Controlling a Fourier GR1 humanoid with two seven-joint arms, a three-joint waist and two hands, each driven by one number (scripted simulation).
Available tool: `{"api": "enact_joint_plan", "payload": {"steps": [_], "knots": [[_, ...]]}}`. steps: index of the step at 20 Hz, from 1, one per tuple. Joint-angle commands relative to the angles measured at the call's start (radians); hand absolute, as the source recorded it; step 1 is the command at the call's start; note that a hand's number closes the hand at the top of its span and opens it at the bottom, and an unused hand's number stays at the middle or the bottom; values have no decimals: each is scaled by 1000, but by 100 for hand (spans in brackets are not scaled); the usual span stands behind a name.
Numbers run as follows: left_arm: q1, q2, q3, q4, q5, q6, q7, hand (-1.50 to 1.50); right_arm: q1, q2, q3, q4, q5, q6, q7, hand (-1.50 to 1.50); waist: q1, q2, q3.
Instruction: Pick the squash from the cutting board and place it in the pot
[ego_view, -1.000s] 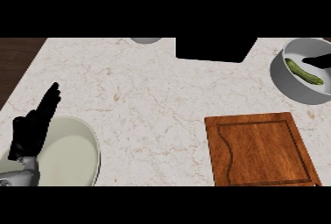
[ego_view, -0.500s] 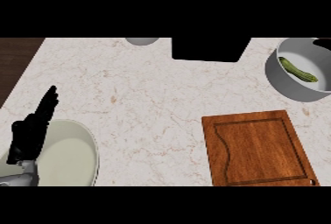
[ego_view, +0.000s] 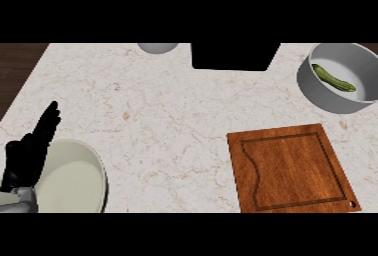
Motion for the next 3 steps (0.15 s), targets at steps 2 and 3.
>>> {"api": "enact_joint_plan", "payload": {"steps": [2, 3], "knots": [[39, -34, -18, 0, -14, 14, -19, 0, 112, -69, -47, 11, -58, 133, -65, -150, -15, -3, -3], [39, -9, -4, -22, -2, -5, 3, 0, 100, -131, -54, 11, -65, 183, -31, -150, -12, -3, -2]]}}
